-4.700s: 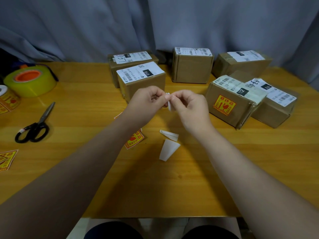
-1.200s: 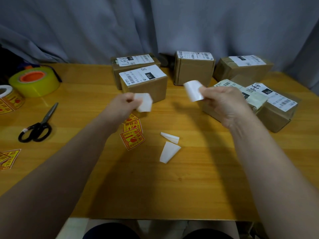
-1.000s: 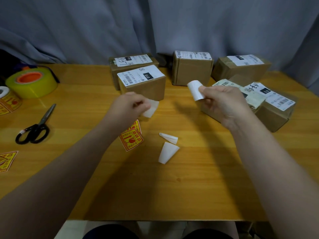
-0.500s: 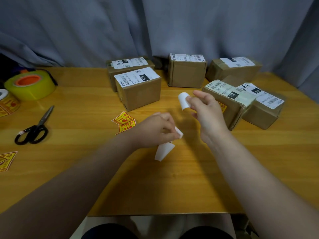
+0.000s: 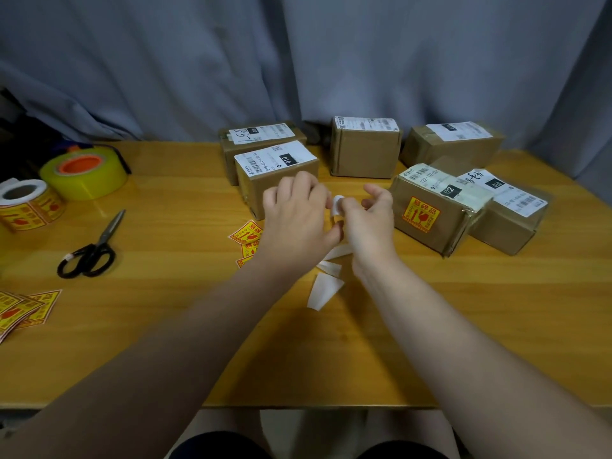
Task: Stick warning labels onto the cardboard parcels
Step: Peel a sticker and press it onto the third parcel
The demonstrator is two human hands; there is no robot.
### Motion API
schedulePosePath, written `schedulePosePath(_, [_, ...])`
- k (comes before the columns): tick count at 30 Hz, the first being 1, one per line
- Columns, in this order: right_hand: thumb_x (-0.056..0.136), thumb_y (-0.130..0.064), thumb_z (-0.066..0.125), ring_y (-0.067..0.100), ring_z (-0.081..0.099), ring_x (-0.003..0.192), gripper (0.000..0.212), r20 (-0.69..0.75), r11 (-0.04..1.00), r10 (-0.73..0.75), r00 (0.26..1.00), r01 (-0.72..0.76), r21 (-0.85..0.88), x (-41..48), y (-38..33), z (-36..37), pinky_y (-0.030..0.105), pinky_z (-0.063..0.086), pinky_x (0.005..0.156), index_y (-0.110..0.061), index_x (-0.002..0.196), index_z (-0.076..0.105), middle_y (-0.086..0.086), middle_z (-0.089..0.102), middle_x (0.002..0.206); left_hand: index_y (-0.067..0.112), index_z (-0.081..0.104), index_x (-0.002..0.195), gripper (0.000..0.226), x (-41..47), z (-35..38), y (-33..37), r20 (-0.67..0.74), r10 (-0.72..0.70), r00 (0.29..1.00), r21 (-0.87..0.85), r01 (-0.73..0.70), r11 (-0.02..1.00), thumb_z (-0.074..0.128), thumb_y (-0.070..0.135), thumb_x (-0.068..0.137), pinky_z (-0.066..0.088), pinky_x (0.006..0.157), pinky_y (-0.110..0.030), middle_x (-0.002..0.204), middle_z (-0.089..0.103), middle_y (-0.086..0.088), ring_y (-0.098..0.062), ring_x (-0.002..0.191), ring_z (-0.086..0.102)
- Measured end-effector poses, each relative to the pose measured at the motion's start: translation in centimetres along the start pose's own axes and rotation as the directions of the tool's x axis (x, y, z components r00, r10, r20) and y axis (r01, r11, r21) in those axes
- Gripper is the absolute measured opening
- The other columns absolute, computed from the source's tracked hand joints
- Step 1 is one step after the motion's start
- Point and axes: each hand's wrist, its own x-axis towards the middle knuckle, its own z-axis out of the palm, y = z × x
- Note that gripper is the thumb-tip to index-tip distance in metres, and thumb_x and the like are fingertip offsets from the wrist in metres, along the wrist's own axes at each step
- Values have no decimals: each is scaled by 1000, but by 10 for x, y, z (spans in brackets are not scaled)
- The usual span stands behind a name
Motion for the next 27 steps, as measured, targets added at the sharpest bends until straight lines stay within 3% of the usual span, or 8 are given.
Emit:
schedulePosePath(5, [80,-20,58,21,45,118,40,-45,1000,-13,999,13,3,3,6,8,48,35,104,-31,116,44,-1,44,123,19,65,77,19,3,7,-11,-77,66,995,184,-51,982,52,33,75,24,81,-36,95,58,-1,-23,94,48])
schedulePosePath(8, [81,-16,60,18,46,113,40,-12,998,48,999,-48,34,6,3,8,41,38,101,-30,116,47,0,47,124,18,64,76,15,1,11,-20,-80,88,993,154,-75,985,53,29,74,23,83,-37,97,58,-1,-19,98,39])
schedulePosePath(11, [87,-14,54,13,44,100,37,77,967,167,983,-179,181,3,0,6,32,35,87,-21,123,51,-2,47,114,16,63,76,10,2,12,-22,-84,89,992,123,-79,989,57,23,72,24,82,-37,98,59,-3,-19,98,39])
schedulePosePath(14, [90,-24,48,15,48,102,17,84,933,214,973,-230,277,7,-3,0,33,34,85,-23,104,58,-2,52,106,15,64,74,8,4,13,-31,-77,-2,997,78,8,997,61,20,70,21,83,-35,100,58,-4,-19,99,37])
schedulePosePath(17, [86,-16,57,13,50,108,31,189,991,80,979,-99,93,19,-1,-7,22,37,77,-22,116,57,-1,55,116,20,65,78,4,2,14,-42,-38,-166,985,-148,159,976,64,24,77,15,84,-29,104,50,1,-14,103,36])
schedulePosePath(19, [84,-14,64,12,52,109,42,305,999,-15,952,30,-46,25,4,-10,18,39,81,-18,125,56,0,57,119,26,65,80,8,5,12,-43,18,-244,970,-275,239,931,65,33,83,16,85,-28,105,42,8,-9,103,33])
schedulePosePath(24, [84,-16,69,6,61,80,14,427,981,-157,891,191,-39,43,4,-4,15,46,74,-7,94,70,1,68,86,24,69,85,17,15,8,-49,85,-289,953,-352,300,886,61,39,86,19,88,-28,106,42,10,-8,106,35])
schedulePosePath(27, [83,-20,71,10,57,101,6,430,949,-232,873,300,-95,58,3,8,22,38,88,-14,82,69,-1,62,106,24,71,95,23,21,7,-60,69,-349,935,-328,352,877,59,41,87,17,86,-25,108,42,10,-7,106,34])
